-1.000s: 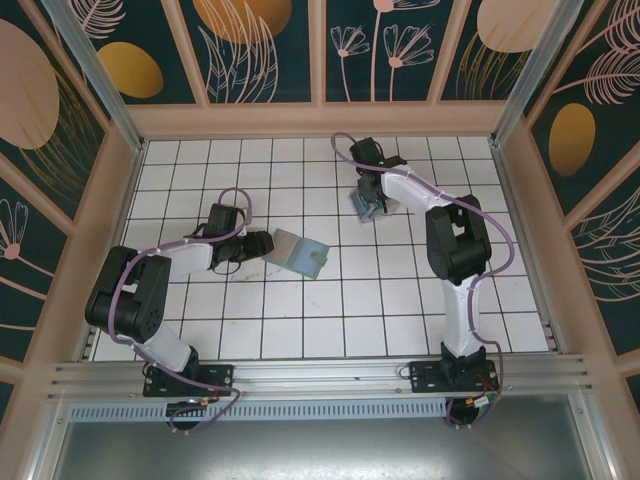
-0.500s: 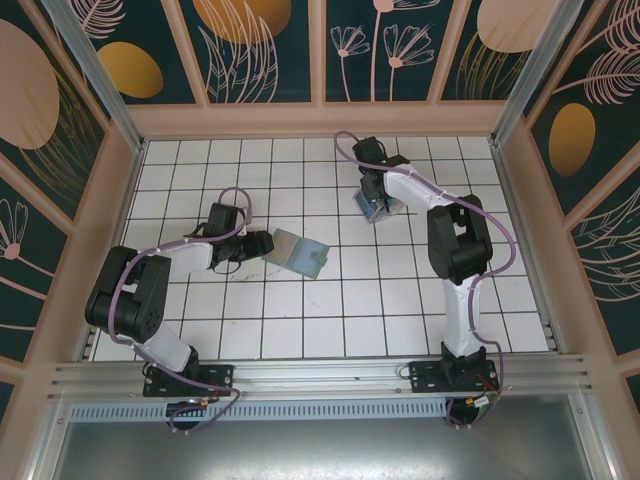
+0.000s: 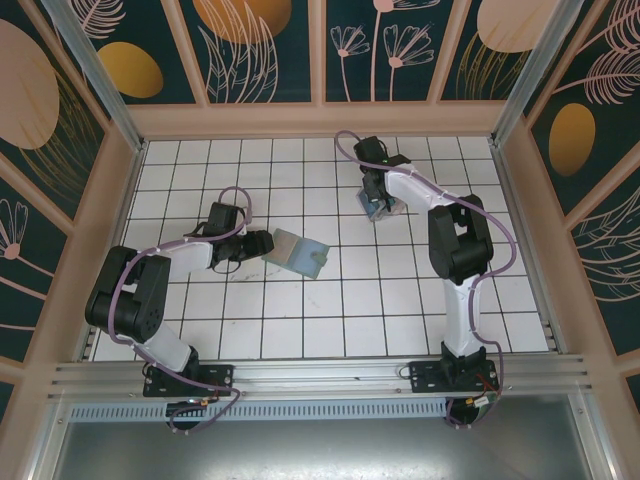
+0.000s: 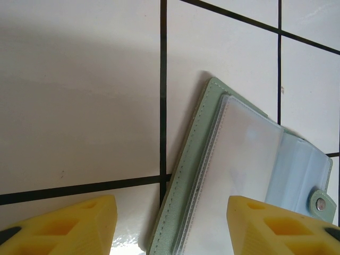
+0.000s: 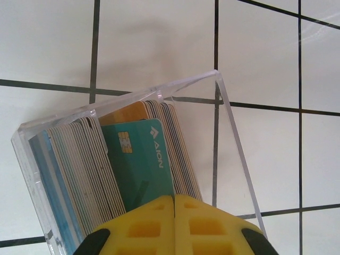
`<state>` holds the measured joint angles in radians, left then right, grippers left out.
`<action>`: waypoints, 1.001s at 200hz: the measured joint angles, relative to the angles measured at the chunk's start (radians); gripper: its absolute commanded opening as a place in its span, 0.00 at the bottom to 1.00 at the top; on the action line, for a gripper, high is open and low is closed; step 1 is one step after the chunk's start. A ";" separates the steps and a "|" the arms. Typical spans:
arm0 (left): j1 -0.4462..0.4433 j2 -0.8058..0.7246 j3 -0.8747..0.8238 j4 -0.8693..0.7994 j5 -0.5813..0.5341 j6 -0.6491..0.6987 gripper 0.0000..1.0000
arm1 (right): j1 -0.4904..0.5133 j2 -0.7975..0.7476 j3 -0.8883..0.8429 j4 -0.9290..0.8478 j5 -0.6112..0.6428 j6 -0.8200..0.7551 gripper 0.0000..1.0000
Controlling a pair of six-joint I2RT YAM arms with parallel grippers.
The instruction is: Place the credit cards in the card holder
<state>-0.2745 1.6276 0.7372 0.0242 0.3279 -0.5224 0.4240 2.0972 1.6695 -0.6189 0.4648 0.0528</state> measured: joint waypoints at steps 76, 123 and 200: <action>0.000 0.005 0.000 -0.003 0.000 0.003 0.59 | 0.000 -0.011 0.000 -0.011 -0.018 0.001 0.00; 0.000 0.005 0.000 -0.003 0.000 0.007 0.59 | 0.000 -0.017 0.006 -0.026 -0.051 0.002 0.00; 0.000 0.003 0.000 -0.013 0.000 0.007 0.59 | -0.008 -0.021 0.035 -0.064 -0.109 0.005 0.00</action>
<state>-0.2745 1.6310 0.7372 0.0109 0.3283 -0.5156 0.4160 2.0766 1.7050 -0.6834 0.3557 0.0582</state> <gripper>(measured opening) 0.586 0.049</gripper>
